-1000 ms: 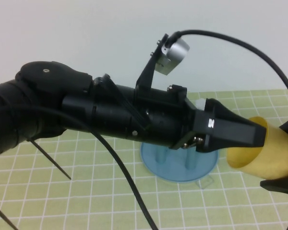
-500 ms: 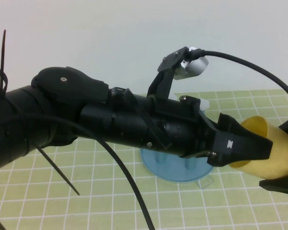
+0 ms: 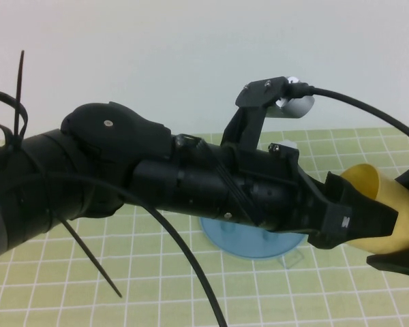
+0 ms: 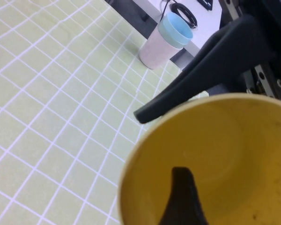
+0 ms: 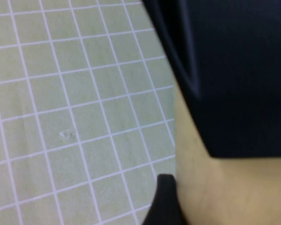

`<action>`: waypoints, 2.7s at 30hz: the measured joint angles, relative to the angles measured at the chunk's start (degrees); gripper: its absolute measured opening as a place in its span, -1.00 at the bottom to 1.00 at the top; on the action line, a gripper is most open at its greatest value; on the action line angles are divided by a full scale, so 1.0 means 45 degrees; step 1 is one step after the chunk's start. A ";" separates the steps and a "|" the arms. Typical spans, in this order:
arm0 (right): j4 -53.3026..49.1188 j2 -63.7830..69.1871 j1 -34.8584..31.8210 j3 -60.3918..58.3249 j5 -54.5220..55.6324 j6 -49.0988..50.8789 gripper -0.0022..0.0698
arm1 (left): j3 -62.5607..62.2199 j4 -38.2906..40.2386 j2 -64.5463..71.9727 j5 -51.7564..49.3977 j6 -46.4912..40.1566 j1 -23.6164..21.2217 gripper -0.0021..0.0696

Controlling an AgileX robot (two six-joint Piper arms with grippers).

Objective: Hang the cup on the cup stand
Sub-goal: Adjust the cup with two arms

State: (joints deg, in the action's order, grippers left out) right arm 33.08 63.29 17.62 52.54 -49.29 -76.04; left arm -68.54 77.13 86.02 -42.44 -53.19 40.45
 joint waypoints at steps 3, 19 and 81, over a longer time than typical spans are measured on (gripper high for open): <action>0.0113 0.0000 0.0000 0.0000 0.0006 -0.0021 0.66 | 0.0000 0.0000 0.0000 0.0030 0.0000 0.0000 0.34; 0.0096 0.0122 0.0000 0.0000 0.0355 -0.0228 0.66 | 0.0000 0.0174 -0.0080 0.0205 -0.0029 0.0026 -0.77; 1.4081 -0.3375 0.0000 -0.7049 0.6349 0.3340 0.97 | -0.0069 0.4918 -0.0055 0.0146 -0.2413 -0.2821 -0.92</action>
State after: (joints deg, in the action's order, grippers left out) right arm 96.45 48.11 17.62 20.82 -20.72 -61.01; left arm -68.85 99.26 85.77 -41.78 -64.04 27.76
